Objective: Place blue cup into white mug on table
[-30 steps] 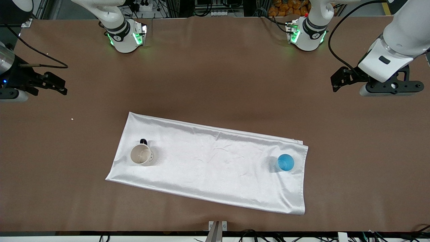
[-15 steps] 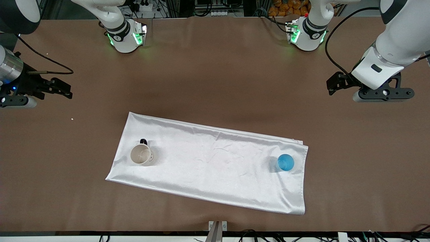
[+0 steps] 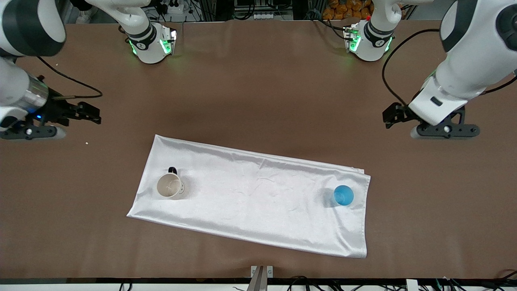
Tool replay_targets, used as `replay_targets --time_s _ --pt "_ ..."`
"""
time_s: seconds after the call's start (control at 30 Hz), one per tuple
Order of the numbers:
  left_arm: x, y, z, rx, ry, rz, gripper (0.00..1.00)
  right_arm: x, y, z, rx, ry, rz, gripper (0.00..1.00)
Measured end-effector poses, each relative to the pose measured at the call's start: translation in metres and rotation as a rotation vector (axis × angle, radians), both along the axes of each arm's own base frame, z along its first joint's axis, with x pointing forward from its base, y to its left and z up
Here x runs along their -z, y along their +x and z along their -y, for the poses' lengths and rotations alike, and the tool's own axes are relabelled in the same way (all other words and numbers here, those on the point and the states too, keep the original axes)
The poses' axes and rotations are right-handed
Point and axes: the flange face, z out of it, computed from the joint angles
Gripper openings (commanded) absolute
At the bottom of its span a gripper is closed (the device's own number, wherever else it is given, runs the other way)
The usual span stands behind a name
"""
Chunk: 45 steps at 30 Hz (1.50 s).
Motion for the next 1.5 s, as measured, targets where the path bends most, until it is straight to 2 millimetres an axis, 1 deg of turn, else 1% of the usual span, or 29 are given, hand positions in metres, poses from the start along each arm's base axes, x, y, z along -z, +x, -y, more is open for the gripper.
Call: replay_targets --time_s 0.1,0.33,0.4,0.5,0.67,0.83,1.07,1.3,1.5 --pt "0.016 0.009 0.009 0.012 -0.007 0.007 1.00 0.021 0.006 -0.020 -0.034 0.005 -0.022 1.00" --pt "0.063 0.027 0.035 0.048 -0.019 0.004 1.00 0.080 0.022 -0.080 -0.130 0.036 -0.031 1.00" --pt "0.075 0.032 0.043 0.057 -0.024 0.008 1.00 0.098 0.025 -0.095 -0.142 0.046 -0.022 1.00" --pt "0.094 0.040 0.050 0.065 -0.030 0.016 1.00 0.125 0.027 -0.112 -0.147 0.060 -0.011 1.00" --pt "0.121 0.054 0.060 0.078 -0.037 0.037 1.00 0.165 0.024 -0.130 -0.138 0.076 0.010 1.00" --pt "0.146 0.063 0.069 0.094 -0.037 0.055 1.00 0.198 0.018 -0.141 -0.137 0.086 0.030 1.00" --pt "0.177 0.071 0.079 0.113 -0.044 0.065 1.00 0.238 0.012 -0.143 -0.134 0.101 0.060 1.00" --pt "0.202 0.082 0.088 0.140 -0.047 0.078 1.00 0.268 0.017 -0.144 -0.157 0.093 0.094 1.00" --pt "0.231 0.089 0.101 0.156 -0.056 0.092 1.00 0.289 0.024 -0.137 -0.166 0.086 0.138 1.00"
